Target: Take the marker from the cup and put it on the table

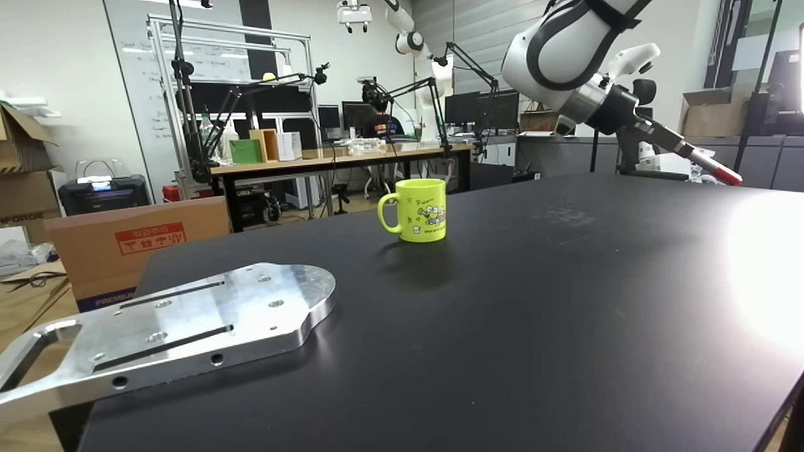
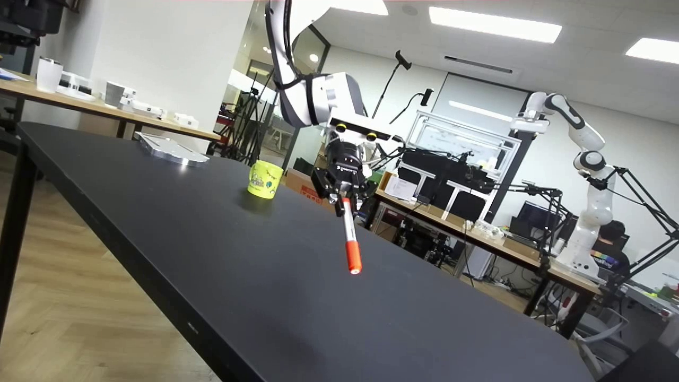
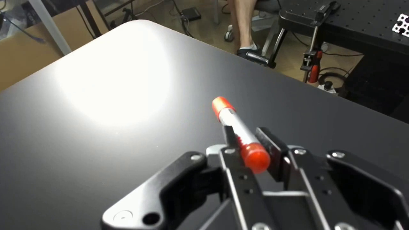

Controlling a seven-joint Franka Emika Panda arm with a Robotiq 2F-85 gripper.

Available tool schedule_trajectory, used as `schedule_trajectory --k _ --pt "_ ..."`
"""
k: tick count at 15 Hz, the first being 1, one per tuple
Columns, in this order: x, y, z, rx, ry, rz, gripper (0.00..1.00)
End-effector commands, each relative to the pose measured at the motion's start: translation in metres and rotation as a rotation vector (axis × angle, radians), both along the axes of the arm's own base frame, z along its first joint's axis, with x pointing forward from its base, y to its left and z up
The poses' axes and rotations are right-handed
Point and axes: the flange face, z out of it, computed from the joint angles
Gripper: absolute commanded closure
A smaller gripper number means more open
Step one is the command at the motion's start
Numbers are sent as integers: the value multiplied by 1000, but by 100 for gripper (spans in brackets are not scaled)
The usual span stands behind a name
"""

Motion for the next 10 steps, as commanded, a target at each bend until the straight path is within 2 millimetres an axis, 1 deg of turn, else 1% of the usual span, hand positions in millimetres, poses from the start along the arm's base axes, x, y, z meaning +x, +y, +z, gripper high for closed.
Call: schedule_trajectory --k 1,4,10 --pt "-4 -7 -18 2 37 -42 94" --pt "-6 -11 -32 22 33 -45 94" --pt "-8 -21 -46 71 17 -74 94"
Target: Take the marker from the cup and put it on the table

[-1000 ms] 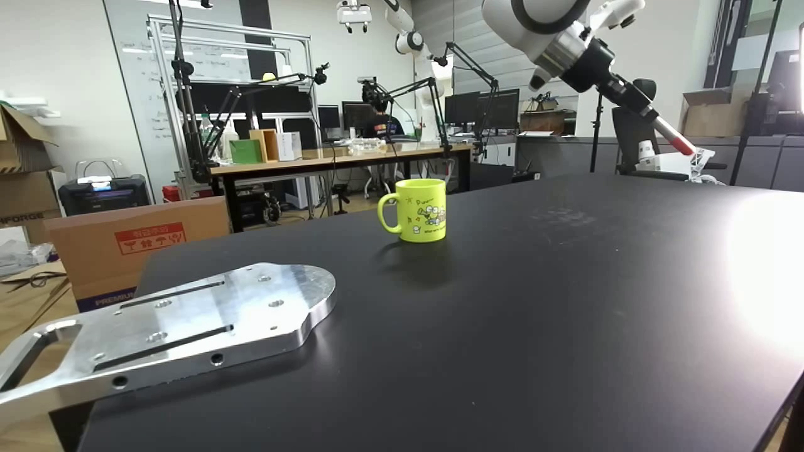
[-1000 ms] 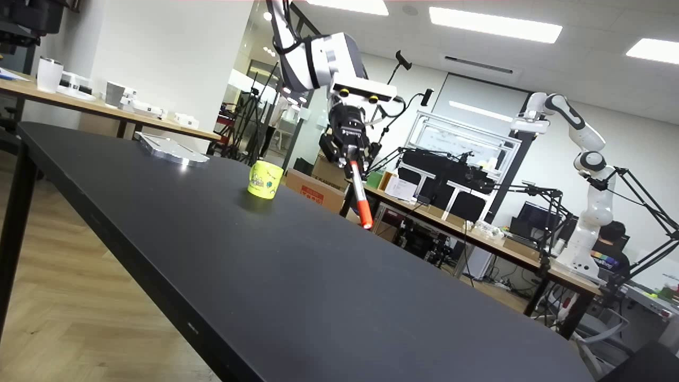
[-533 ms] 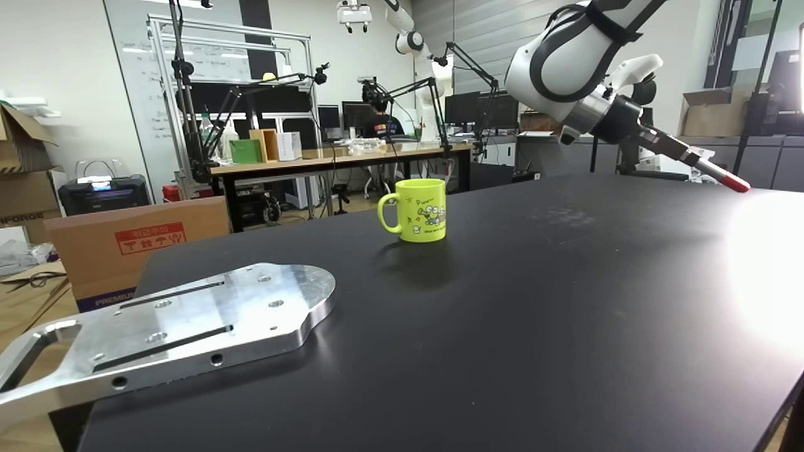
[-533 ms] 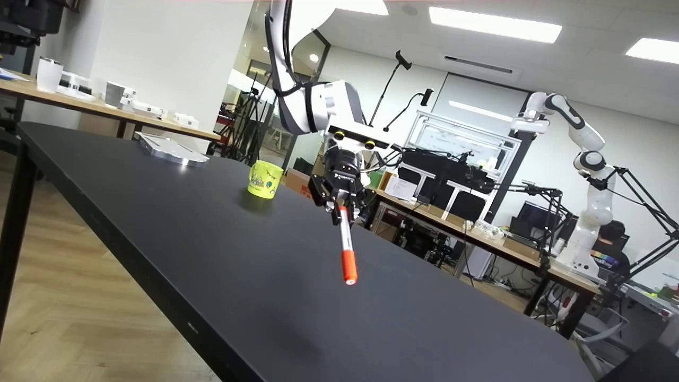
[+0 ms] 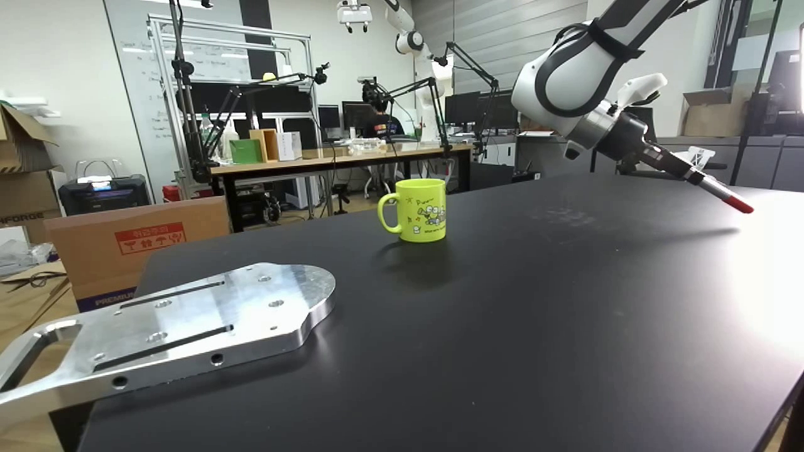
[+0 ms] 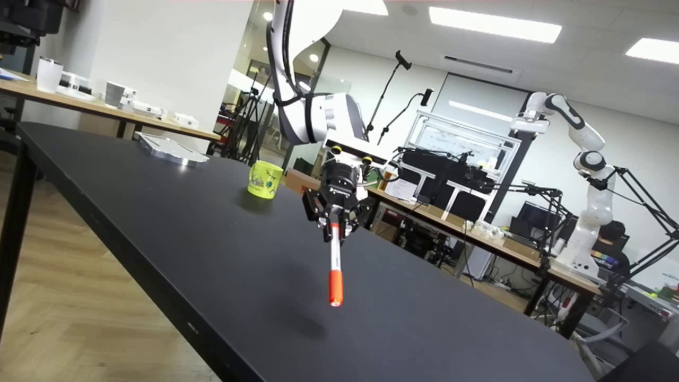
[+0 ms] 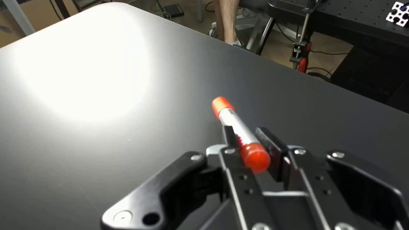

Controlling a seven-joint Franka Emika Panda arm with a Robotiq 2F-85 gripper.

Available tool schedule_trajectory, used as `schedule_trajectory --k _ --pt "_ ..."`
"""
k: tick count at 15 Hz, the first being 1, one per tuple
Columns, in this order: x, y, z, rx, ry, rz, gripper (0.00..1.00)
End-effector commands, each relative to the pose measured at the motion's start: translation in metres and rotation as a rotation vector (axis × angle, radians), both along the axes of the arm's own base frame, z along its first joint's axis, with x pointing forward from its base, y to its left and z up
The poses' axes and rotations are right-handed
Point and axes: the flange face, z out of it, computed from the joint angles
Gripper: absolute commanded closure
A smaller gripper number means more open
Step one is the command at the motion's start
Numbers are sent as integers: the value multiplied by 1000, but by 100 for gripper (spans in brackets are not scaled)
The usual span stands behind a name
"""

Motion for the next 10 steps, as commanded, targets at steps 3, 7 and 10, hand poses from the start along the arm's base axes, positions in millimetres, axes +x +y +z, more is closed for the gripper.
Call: schedule_trajectory --k 3,7,10 --pt "3 -14 -1 34 -32 -44 50" --pt "9 -11 26 55 -74 -60 25" --pt "16 3 72 81 -152 -59 5"
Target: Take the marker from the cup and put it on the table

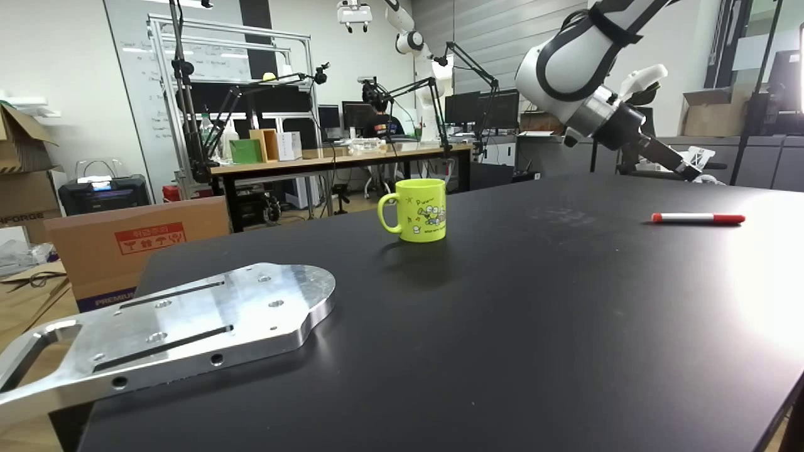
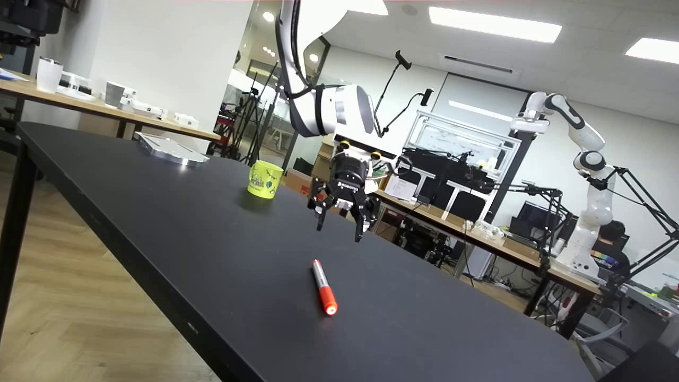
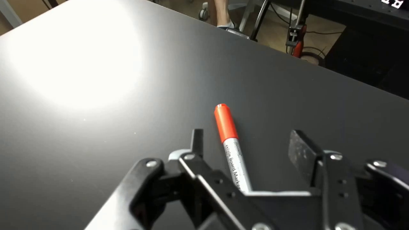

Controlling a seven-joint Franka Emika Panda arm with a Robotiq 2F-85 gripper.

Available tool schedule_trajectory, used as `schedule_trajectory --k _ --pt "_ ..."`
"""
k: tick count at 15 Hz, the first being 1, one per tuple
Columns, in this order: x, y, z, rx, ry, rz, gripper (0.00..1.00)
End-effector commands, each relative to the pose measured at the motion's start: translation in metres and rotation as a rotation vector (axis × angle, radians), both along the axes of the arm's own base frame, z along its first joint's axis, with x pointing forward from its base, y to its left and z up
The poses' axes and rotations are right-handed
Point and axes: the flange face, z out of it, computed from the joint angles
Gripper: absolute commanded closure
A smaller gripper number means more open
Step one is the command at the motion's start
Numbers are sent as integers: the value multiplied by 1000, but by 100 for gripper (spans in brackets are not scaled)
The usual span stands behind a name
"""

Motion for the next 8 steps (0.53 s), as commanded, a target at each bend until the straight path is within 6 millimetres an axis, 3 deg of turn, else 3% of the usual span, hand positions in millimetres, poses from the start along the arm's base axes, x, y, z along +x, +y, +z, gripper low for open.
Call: schedule_trajectory --k 1,4,5,6,8 --pt "8 19 69 40 -123 -14 1" --pt "11 43 123 75 -223 23 0" --pt "21 29 94 60 -167 27 0" --pt "22 35 110 66 -184 35 0" --pt "22 36 109 67 -181 37 0"
